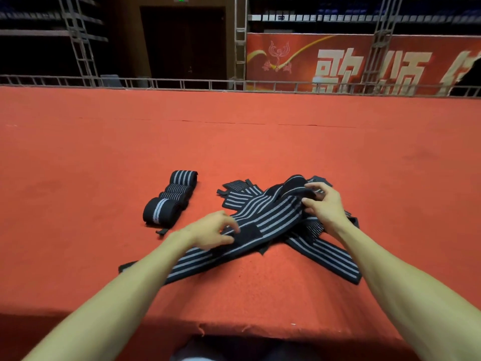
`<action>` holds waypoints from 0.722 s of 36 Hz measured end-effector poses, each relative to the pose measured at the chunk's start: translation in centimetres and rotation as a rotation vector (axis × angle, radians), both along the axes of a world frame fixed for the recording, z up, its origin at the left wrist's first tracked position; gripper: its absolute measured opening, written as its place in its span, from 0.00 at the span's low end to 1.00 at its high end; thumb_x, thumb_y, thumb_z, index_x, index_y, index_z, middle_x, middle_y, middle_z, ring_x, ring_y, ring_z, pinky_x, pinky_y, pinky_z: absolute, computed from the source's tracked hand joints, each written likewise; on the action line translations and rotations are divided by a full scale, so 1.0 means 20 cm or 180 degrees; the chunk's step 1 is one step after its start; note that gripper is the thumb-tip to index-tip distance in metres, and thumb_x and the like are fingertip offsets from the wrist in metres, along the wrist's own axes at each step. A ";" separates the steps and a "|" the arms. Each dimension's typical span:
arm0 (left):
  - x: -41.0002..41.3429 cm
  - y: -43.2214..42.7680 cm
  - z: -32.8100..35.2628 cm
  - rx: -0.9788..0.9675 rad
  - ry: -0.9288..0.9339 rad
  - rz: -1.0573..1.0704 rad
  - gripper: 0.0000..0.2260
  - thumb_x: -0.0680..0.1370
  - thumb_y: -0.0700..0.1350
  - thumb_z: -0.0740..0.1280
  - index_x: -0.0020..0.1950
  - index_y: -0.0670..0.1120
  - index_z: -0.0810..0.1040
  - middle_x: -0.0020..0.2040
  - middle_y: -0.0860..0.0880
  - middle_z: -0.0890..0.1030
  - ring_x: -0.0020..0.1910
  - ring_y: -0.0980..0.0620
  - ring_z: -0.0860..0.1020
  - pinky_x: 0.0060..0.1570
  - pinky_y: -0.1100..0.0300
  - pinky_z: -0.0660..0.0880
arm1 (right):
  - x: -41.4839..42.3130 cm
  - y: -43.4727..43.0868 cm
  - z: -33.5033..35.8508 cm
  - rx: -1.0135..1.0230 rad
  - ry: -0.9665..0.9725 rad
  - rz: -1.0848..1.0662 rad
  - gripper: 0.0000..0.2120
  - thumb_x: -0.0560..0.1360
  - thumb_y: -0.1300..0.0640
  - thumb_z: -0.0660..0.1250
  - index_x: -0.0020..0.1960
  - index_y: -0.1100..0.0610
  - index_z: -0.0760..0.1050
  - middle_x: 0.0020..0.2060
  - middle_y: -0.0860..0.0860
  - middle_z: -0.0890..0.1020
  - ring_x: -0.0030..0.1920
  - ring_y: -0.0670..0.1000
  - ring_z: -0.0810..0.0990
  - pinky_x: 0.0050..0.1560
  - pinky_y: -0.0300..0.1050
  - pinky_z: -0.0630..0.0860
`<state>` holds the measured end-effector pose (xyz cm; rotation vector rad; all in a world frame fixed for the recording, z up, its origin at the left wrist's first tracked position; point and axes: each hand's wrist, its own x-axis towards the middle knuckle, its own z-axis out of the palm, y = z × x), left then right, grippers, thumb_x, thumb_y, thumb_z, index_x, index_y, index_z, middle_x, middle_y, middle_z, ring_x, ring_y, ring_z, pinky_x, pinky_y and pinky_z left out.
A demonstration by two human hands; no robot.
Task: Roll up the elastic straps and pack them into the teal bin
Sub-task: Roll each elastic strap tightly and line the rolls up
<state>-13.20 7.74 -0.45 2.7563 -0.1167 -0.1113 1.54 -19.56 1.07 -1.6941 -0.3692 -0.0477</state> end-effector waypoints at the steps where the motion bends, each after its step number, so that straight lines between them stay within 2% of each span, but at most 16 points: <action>1: 0.03 -0.14 0.09 -0.0145 -0.0083 -0.0064 0.13 0.78 0.46 0.69 0.63 0.50 0.78 0.59 0.49 0.73 0.55 0.54 0.71 0.57 0.64 0.66 | 0.00 0.00 0.00 0.0009 -0.0016 0.0033 0.16 0.74 0.74 0.67 0.53 0.56 0.78 0.52 0.55 0.80 0.42 0.48 0.81 0.38 0.40 0.80; 3: 0.10 -0.31 0.11 -0.0410 -0.0352 -0.0118 0.15 0.78 0.46 0.70 0.64 0.50 0.77 0.61 0.48 0.71 0.59 0.53 0.71 0.61 0.62 0.66 | -0.01 0.00 0.00 -0.0005 -0.0051 0.0072 0.14 0.73 0.75 0.68 0.53 0.58 0.77 0.51 0.56 0.80 0.42 0.49 0.81 0.38 0.38 0.80; 5: 0.19 -0.42 0.09 -0.0832 -0.0435 -0.0031 0.17 0.78 0.45 0.70 0.67 0.50 0.75 0.59 0.50 0.70 0.59 0.53 0.70 0.61 0.61 0.68 | -0.01 -0.01 -0.01 -0.0001 -0.0057 0.0067 0.14 0.73 0.74 0.68 0.52 0.58 0.77 0.50 0.58 0.80 0.45 0.51 0.81 0.37 0.38 0.81; 10: 0.33 -0.62 0.10 -0.1594 -0.0978 0.0199 0.25 0.75 0.43 0.73 0.70 0.51 0.70 0.60 0.49 0.72 0.54 0.54 0.72 0.51 0.67 0.72 | 0.00 -0.03 -0.03 0.0052 -0.0029 0.0115 0.13 0.71 0.73 0.71 0.51 0.58 0.79 0.47 0.63 0.82 0.43 0.54 0.83 0.40 0.45 0.83; 12: 0.36 -0.65 0.10 -0.1659 -0.1065 0.0235 0.25 0.73 0.41 0.75 0.68 0.50 0.72 0.58 0.47 0.73 0.50 0.53 0.74 0.46 0.70 0.74 | -0.01 -0.03 -0.03 0.0005 -0.0076 0.0218 0.14 0.70 0.73 0.72 0.49 0.57 0.80 0.46 0.60 0.84 0.44 0.53 0.84 0.44 0.50 0.83; 14: 0.40 -0.67 0.08 -0.1808 -0.1177 0.0286 0.23 0.71 0.38 0.76 0.64 0.48 0.74 0.56 0.45 0.73 0.45 0.55 0.75 0.45 0.70 0.75 | -0.01 -0.02 -0.03 -0.0129 -0.0183 0.0325 0.15 0.69 0.74 0.70 0.49 0.57 0.80 0.45 0.55 0.85 0.45 0.48 0.85 0.45 0.46 0.82; 16: 0.41 -0.69 0.08 -0.1975 -0.1280 0.0390 0.21 0.71 0.36 0.76 0.61 0.45 0.75 0.52 0.48 0.72 0.39 0.62 0.77 0.41 0.70 0.75 | -0.02 -0.01 -0.02 -0.0123 -0.0116 0.0457 0.17 0.69 0.76 0.65 0.51 0.59 0.80 0.44 0.53 0.86 0.45 0.45 0.85 0.46 0.41 0.82; 18: 0.43 -0.69 0.07 -0.2016 -0.1363 0.0515 0.18 0.71 0.38 0.77 0.58 0.46 0.75 0.48 0.50 0.73 0.36 0.64 0.76 0.39 0.70 0.73 | -0.01 0.01 -0.02 -0.0013 0.0101 0.0594 0.20 0.69 0.78 0.61 0.51 0.58 0.80 0.43 0.56 0.85 0.45 0.48 0.85 0.49 0.42 0.82; 20: 0.44 -0.68 0.06 -0.2052 -0.1448 0.0620 0.17 0.71 0.39 0.77 0.54 0.48 0.76 0.46 0.50 0.76 0.37 0.62 0.76 0.41 0.70 0.73 | 0.01 0.02 -0.03 -0.0042 0.0127 0.0675 0.21 0.70 0.78 0.61 0.50 0.57 0.81 0.44 0.57 0.86 0.48 0.51 0.85 0.49 0.43 0.81; 23: 0.45 -0.64 0.05 -0.2206 -0.1473 0.0855 0.14 0.73 0.35 0.73 0.53 0.49 0.77 0.46 0.53 0.78 0.43 0.56 0.79 0.44 0.73 0.72 | 0.02 0.03 -0.05 -0.0213 -0.0092 0.0736 0.17 0.72 0.75 0.65 0.52 0.57 0.81 0.46 0.53 0.86 0.51 0.47 0.85 0.50 0.40 0.79; 26: 0.45 -0.61 0.05 -0.2407 -0.1548 0.1040 0.13 0.75 0.30 0.67 0.53 0.47 0.77 0.47 0.54 0.80 0.46 0.60 0.79 0.48 0.73 0.72 | 0.03 0.03 -0.07 -0.0405 -0.0453 0.0705 0.14 0.73 0.70 0.69 0.53 0.55 0.81 0.45 0.48 0.86 0.50 0.44 0.84 0.56 0.39 0.78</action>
